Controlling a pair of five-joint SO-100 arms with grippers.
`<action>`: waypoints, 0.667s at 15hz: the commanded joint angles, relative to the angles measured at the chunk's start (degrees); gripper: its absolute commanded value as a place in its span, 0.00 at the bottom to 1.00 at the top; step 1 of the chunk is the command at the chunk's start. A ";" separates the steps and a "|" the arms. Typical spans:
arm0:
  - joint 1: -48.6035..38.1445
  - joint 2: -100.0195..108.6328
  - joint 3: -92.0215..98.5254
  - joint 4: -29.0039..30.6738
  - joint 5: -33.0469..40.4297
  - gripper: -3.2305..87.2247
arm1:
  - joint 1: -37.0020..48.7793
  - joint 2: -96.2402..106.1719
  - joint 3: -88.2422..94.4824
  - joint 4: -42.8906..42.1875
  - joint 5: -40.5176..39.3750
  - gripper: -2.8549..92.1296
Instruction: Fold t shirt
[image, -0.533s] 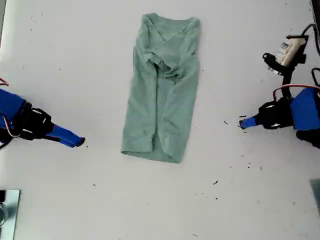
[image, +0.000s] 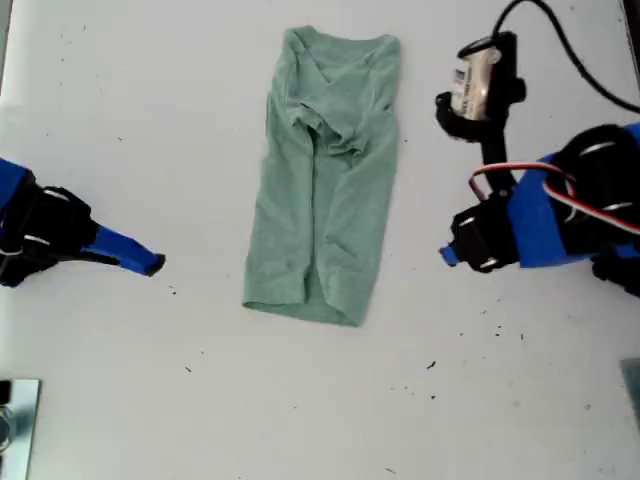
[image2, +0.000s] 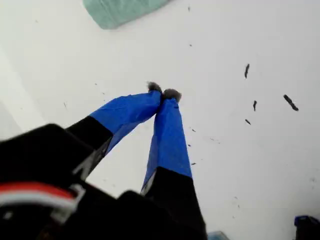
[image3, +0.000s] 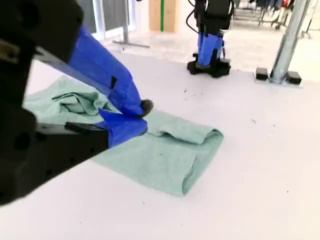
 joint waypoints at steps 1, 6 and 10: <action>4.04 -24.96 -27.95 12.30 -4.04 0.03 | -1.67 -8.00 -20.04 7.38 -0.35 0.04; 5.19 -38.50 -48.78 24.43 -0.26 0.23 | -4.04 -14.68 -30.59 8.70 2.20 0.17; -0.97 -44.82 -48.08 23.38 9.84 0.30 | -6.50 -23.99 -36.47 7.29 4.13 0.35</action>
